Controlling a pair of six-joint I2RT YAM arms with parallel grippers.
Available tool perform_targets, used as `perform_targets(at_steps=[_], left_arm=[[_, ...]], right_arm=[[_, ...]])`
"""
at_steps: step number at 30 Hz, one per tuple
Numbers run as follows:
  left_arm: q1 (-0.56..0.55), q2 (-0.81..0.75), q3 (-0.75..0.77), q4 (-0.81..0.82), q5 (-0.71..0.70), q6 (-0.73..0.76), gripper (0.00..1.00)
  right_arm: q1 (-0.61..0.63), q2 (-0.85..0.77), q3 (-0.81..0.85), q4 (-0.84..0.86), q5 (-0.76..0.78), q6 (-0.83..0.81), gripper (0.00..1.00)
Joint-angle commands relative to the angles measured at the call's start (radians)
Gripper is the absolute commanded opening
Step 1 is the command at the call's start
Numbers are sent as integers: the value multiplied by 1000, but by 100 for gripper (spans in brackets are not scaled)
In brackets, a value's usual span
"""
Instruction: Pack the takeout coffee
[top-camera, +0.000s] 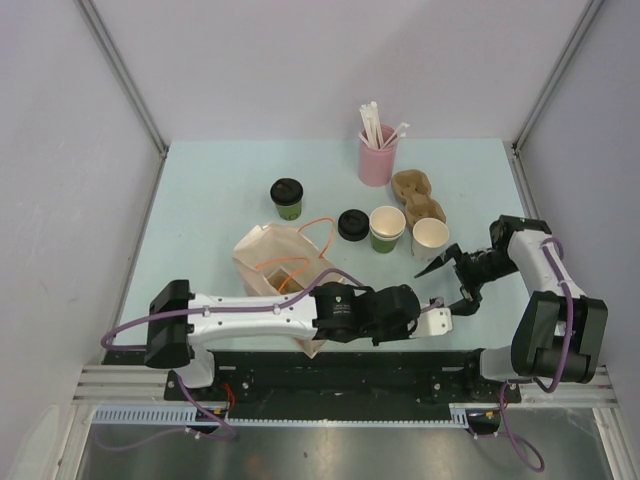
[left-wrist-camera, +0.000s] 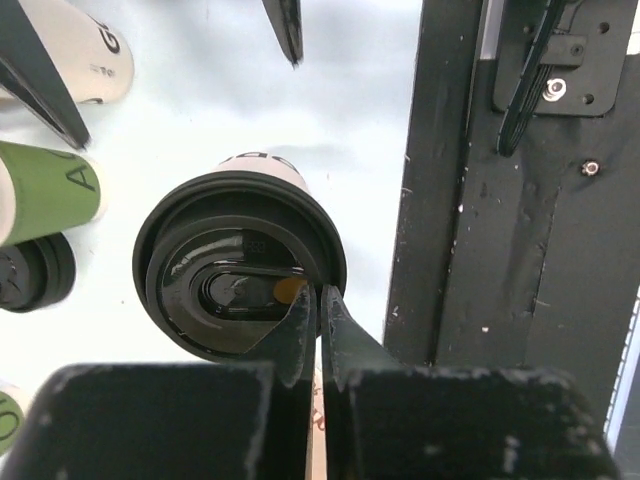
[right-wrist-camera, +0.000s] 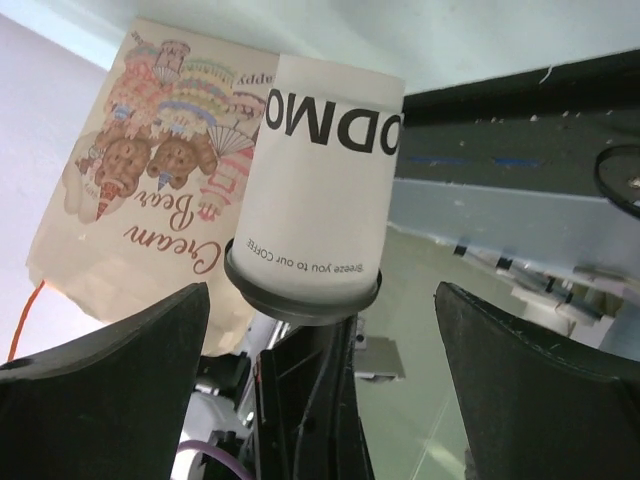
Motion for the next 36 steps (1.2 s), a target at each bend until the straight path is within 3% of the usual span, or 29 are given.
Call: perform_targets(at_steps=[1, 5, 9, 15, 21, 36], left_arm=[[8, -70, 40, -82, 68, -102, 0], [8, -70, 37, -96, 97, -95, 0], [13, -47, 83, -150, 163, -58, 1], [13, -29, 68, -175, 114, 10, 0], [13, -12, 123, -202, 111, 59, 0], [19, 83, 132, -245, 128, 106, 1]], right_arm=[[-9, -23, 98, -172, 114, -41, 100], [-37, -44, 201, -117, 144, -58, 100], [-35, -53, 365, -95, 295, -99, 100], [-38, -128, 507, -41, 444, -133, 100], [-37, -130, 626, -46, 470, -179, 100], [-17, -141, 631, -46, 476, -211, 100]])
